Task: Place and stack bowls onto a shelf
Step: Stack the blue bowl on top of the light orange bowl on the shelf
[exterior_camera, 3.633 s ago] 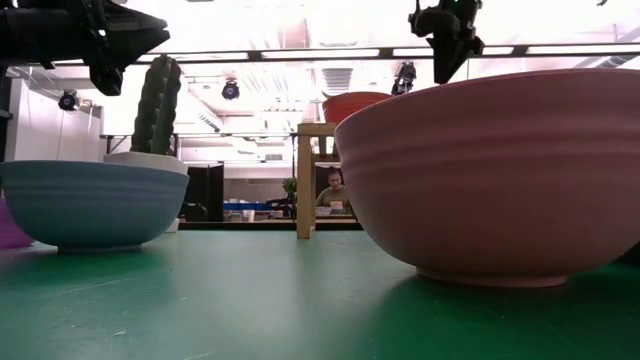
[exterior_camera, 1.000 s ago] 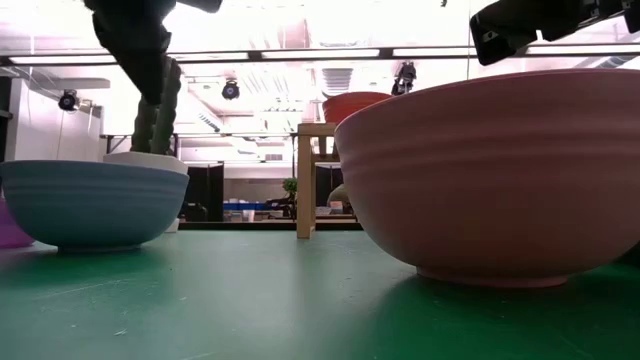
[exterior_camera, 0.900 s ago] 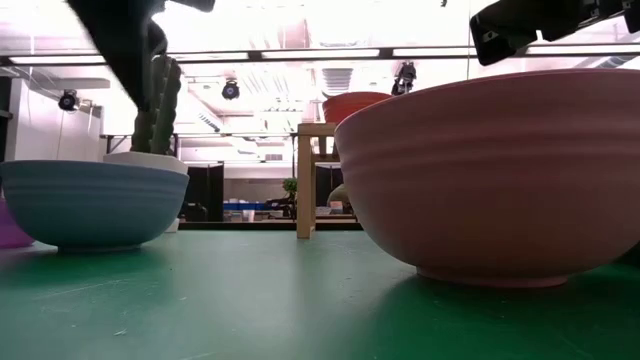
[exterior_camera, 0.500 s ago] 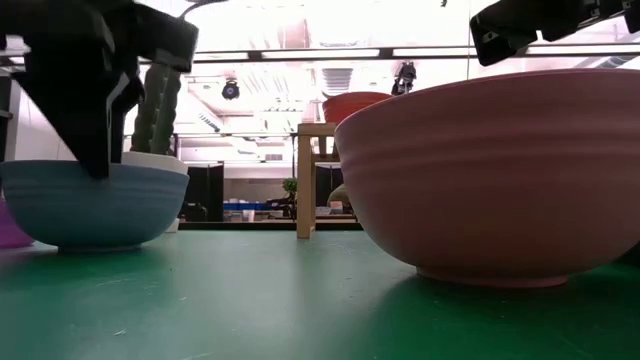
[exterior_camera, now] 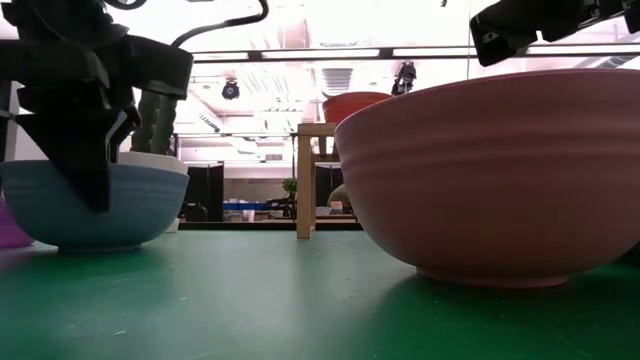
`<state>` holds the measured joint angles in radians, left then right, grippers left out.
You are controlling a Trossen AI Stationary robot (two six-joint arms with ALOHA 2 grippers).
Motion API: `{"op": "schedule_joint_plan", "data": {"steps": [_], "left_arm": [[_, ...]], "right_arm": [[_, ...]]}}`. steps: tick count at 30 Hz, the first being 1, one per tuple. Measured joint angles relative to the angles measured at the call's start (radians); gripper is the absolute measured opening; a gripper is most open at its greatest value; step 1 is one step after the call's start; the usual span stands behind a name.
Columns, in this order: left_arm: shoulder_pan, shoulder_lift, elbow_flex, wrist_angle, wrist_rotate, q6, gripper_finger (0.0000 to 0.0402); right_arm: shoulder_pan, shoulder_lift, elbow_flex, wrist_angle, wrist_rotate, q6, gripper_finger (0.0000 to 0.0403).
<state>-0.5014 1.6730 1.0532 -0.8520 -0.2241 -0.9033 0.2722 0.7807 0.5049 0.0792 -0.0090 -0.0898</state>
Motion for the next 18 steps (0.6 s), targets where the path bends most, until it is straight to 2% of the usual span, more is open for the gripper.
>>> {"op": "schedule_joint_plan", "data": {"steps": [3, 11, 18], "left_arm": [[0.000, 0.000, 0.013, -0.009, 0.003, 0.018, 0.0010], [0.000, 0.000, 0.159, -0.154, -0.004, 0.168, 0.0001], [0.002, -0.002, 0.348, -0.364, -0.104, 0.305, 0.0000]], "right_arm": [[0.000, 0.000, 0.000, 0.000, 0.000, 0.000, 0.0009], [0.000, 0.000, 0.000, 0.000, 0.000, 0.000, 0.0009], [0.000, 0.000, 0.000, -0.001, 0.000, 0.000, 0.0009]]}}
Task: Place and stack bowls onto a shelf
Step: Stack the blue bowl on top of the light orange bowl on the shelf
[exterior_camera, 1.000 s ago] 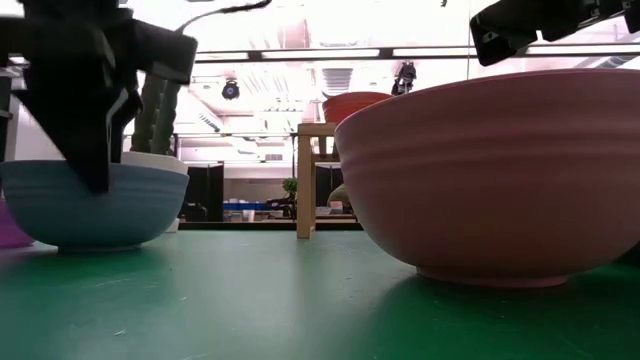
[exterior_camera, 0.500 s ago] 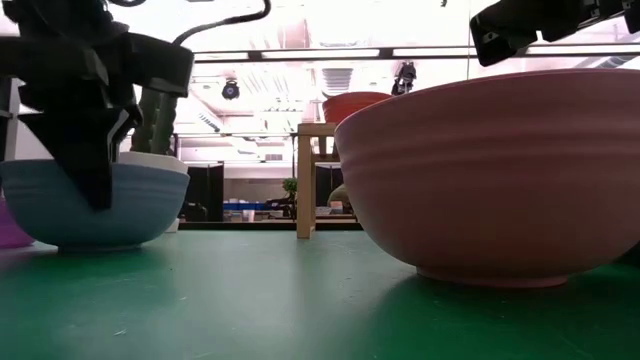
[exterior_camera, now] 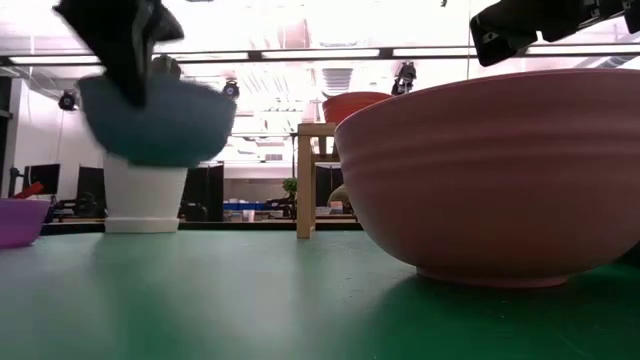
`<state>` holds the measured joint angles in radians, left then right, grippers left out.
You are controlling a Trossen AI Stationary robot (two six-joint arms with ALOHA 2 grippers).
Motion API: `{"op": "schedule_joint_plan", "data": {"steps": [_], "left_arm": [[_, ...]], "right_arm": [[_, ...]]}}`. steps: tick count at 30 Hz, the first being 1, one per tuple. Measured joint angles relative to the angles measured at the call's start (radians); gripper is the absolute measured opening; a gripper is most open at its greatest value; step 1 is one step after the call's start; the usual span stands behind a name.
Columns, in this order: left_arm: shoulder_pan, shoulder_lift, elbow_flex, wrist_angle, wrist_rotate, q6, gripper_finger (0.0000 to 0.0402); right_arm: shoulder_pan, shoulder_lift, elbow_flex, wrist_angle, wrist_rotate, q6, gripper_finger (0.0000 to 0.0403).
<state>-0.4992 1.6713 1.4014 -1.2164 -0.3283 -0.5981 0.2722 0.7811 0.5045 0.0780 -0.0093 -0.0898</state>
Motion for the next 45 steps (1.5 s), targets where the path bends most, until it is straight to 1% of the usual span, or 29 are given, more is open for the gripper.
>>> {"op": "schedule_joint_plan", "data": {"steps": [5, 9, 16, 19, 24, 26, 29, 32, 34, 36, 41, 45], "left_arm": [[0.022, -0.004, 0.130, -0.067, -0.063, 0.104, 0.0000], [0.053, -0.004, 0.218, -0.077, -0.118, 0.225, 0.0000], [0.167, -0.004, 0.330, -0.056, -0.201, 0.488, 0.0000], [0.234, -0.004, 0.374, -0.017, -0.206, 0.631, 0.0000], [0.368, -0.004, 0.436, 0.118, -0.203, 0.854, 0.0000], [0.426, -0.005, 0.452, 0.181, -0.179, 0.926, 0.0000], [0.513, -0.005, 0.457, 0.304, -0.110, 0.994, 0.0000], [0.600, -0.005, 0.428, 0.490, 0.009, 1.004, 0.0000], [0.649, -0.002, 0.407, 0.560, 0.080, 1.004, 0.0000], [0.689, 0.011, 0.401, 0.608, 0.121, 1.005, 0.0000], [0.752, 0.054, 0.399, 0.622, 0.134, 1.005, 0.0000], [0.765, 0.085, 0.399, 0.625, 0.136, 1.005, 0.0000]], "right_arm": [[0.000, 0.000, 0.000, 0.000, 0.000, 0.000, 0.0009], [0.000, 0.000, 0.000, 0.000, 0.000, -0.006, 0.0009], [0.000, 0.000, 0.000, 0.000, 0.000, -0.009, 0.0009], [0.000, 0.000, 0.000, 0.001, 0.001, -0.016, 0.0009], [0.000, 0.000, 0.000, 0.001, 0.001, -0.017, 0.0009], [0.000, 0.000, 0.000, 0.001, 0.001, -0.017, 0.0009], [0.000, 0.000, 0.000, 0.001, 0.001, -0.019, 0.0009], [0.000, 0.000, 0.000, 0.001, 0.001, -0.027, 0.0009], [0.000, 0.000, 0.000, 0.000, 0.001, -0.029, 0.0009], [-0.001, 0.000, 0.000, -0.002, 0.001, -0.029, 0.0009], [-0.003, 0.000, -0.001, -0.027, 0.002, -0.034, 0.0009], [-0.003, -0.002, -0.001, -0.022, 0.009, -0.035, 0.0009]]}}
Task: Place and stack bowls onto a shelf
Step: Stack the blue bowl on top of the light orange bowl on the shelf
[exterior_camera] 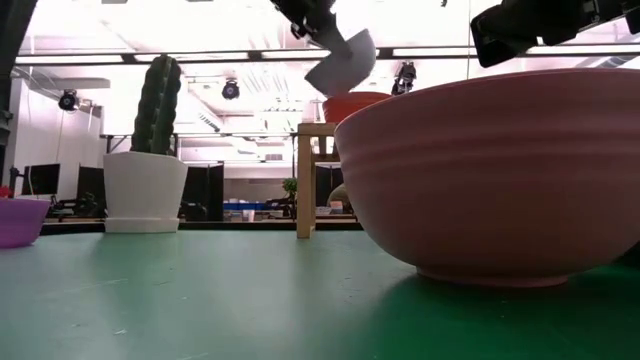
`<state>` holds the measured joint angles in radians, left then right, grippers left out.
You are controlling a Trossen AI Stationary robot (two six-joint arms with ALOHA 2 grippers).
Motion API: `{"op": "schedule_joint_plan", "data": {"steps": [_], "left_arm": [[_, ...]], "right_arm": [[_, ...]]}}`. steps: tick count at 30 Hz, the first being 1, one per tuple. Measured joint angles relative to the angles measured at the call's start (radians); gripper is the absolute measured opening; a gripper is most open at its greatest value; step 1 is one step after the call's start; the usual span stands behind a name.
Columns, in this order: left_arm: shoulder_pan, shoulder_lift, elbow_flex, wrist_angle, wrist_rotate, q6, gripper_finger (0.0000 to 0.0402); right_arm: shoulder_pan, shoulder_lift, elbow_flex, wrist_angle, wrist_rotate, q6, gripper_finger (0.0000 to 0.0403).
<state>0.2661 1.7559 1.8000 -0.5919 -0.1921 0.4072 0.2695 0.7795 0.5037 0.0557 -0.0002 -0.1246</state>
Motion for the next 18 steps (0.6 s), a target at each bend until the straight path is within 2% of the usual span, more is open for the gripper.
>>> {"op": "schedule_joint_plan", "data": {"steps": [14, 18], "left_arm": [[0.000, 0.041, 0.000, 0.026, 0.002, 0.008, 0.0001], [0.000, 0.041, 0.000, 0.026, 0.002, 0.008, 0.0014]], "right_arm": [[-0.002, 0.000, 0.000, -0.001, 0.001, 0.000, 0.0009], [-0.002, 0.000, 0.000, -0.001, 0.001, 0.000, 0.0009]]}}
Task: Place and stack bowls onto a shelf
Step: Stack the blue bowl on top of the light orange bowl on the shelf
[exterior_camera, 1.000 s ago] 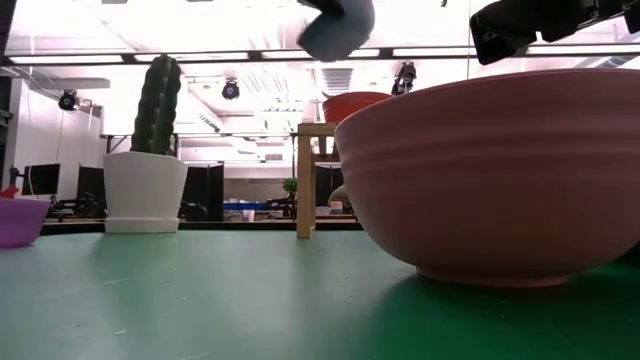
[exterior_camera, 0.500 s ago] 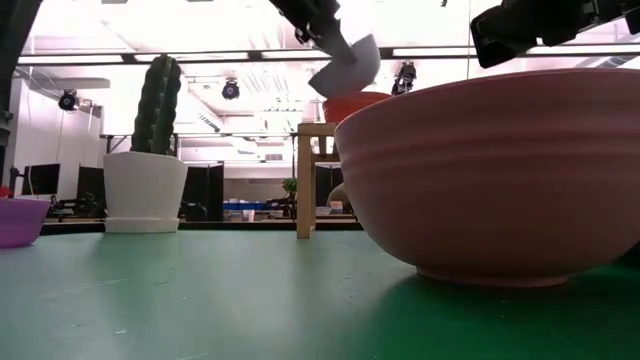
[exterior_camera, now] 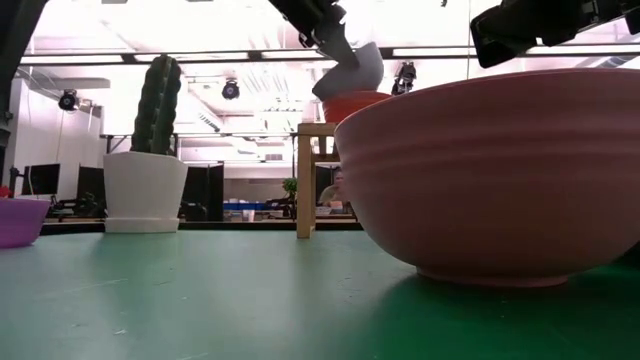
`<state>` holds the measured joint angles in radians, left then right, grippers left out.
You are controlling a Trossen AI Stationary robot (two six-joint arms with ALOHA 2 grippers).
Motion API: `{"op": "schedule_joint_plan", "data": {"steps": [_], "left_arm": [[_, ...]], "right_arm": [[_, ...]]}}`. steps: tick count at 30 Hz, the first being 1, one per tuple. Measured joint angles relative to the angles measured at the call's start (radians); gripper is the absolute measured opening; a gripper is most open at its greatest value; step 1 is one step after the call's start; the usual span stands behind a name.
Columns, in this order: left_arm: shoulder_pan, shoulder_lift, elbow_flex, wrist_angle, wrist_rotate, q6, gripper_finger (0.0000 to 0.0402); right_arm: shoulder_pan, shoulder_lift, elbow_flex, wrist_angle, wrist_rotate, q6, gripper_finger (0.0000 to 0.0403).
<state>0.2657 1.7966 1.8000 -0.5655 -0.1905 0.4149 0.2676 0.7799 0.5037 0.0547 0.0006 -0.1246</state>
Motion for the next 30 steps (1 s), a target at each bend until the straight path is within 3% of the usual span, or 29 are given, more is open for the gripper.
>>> {"op": "schedule_joint_plan", "data": {"steps": [30], "left_arm": [[-0.004, -0.029, 0.000, 0.052, 0.026, 0.041, 0.0157]], "right_arm": [[0.000, 0.000, 0.000, 0.000, 0.000, 0.000, 0.0009]]}}
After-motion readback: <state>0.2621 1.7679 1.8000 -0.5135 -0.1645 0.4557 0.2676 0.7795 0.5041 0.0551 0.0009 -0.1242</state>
